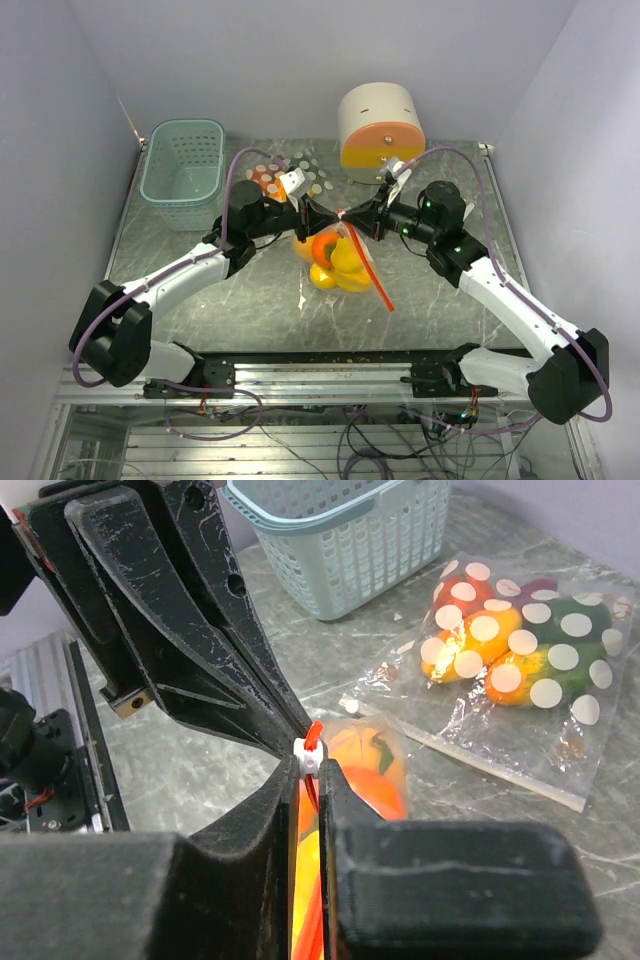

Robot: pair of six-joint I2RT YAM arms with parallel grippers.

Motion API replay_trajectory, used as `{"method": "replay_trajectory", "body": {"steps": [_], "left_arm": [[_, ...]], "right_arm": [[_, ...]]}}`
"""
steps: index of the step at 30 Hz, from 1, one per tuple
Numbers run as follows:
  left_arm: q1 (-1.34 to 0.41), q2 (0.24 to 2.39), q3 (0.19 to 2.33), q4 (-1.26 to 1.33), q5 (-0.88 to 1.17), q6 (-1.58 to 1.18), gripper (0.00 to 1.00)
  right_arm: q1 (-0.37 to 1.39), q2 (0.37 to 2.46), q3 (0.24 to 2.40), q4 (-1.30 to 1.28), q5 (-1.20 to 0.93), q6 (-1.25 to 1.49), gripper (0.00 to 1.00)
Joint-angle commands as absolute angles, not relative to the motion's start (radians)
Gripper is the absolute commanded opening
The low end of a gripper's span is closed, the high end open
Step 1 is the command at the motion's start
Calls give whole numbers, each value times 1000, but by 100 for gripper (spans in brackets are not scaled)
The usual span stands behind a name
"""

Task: Open the zip-top bag and remove the fake food
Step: Unzip the zipper food storage bag at the center of the board.

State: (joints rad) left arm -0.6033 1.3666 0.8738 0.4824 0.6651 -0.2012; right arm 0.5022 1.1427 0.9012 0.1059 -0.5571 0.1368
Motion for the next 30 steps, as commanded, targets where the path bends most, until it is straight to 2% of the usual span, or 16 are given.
{"method": "replay_trajectory", "body": {"steps": [1,3,30], "left_arm": [[-598,1371,873,546,681,-223,7],[-598,1373,876,554,674,-232,7],[-586,1271,918,583,616,-305,7]], "right_arm": [[498,1120,892,131,-553,137,3],[497,1117,886,126,-548,134,0],[498,1085,782,103,-501,110,0]]}}
